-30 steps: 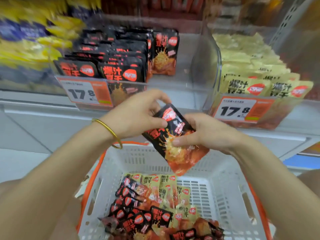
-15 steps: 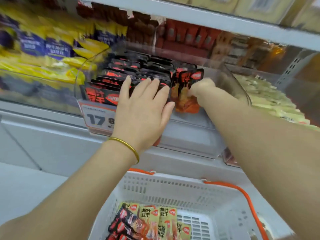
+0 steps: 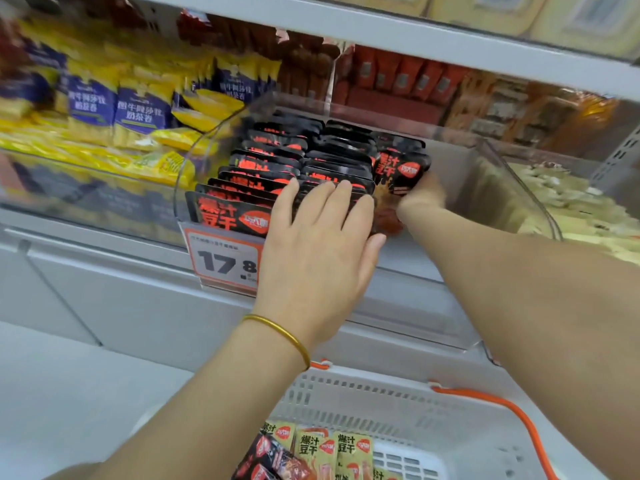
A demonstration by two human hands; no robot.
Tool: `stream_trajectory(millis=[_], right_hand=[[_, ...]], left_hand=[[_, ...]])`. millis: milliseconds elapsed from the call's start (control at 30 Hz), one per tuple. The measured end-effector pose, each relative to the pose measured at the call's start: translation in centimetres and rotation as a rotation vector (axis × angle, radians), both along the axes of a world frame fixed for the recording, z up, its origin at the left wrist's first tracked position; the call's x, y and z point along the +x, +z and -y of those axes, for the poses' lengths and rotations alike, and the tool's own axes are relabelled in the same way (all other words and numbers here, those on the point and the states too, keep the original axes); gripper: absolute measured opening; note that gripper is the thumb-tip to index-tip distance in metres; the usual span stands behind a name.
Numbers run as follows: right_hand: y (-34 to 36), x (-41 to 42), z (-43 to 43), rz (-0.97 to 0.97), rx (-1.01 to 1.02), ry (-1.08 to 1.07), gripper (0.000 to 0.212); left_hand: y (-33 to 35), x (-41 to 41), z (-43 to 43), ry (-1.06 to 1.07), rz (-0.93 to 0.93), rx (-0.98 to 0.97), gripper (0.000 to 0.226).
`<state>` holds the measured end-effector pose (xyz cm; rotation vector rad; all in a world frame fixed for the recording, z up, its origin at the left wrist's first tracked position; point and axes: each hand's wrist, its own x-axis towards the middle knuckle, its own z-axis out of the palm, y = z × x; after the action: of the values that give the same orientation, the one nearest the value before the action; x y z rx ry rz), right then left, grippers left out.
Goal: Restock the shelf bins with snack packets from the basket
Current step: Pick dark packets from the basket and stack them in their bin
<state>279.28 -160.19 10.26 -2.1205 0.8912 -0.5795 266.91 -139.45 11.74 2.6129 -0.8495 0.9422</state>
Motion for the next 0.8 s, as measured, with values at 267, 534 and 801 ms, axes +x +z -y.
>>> stream_trajectory(millis=[267, 534, 801], right_hand=[[0.5, -1.7, -0.6, -0.101, 0.081, 0.033, 0.049], [0.5, -2.1, -0.6, -0.153, -0.121, -0.065, 0.043], [5.6, -6.8, -3.8, 0.015, -0.043, 0.112, 0.041]], left_hand=[[-0.2, 0.0, 0.0, 0.001, 0.003, 0.0, 0.047], [-0.2, 0.2, -0.1, -0.013, -0.005, 0.005, 0.047], [0.3, -0.5, -0.3, -0.09, 0.15, -0.102, 0.039]])
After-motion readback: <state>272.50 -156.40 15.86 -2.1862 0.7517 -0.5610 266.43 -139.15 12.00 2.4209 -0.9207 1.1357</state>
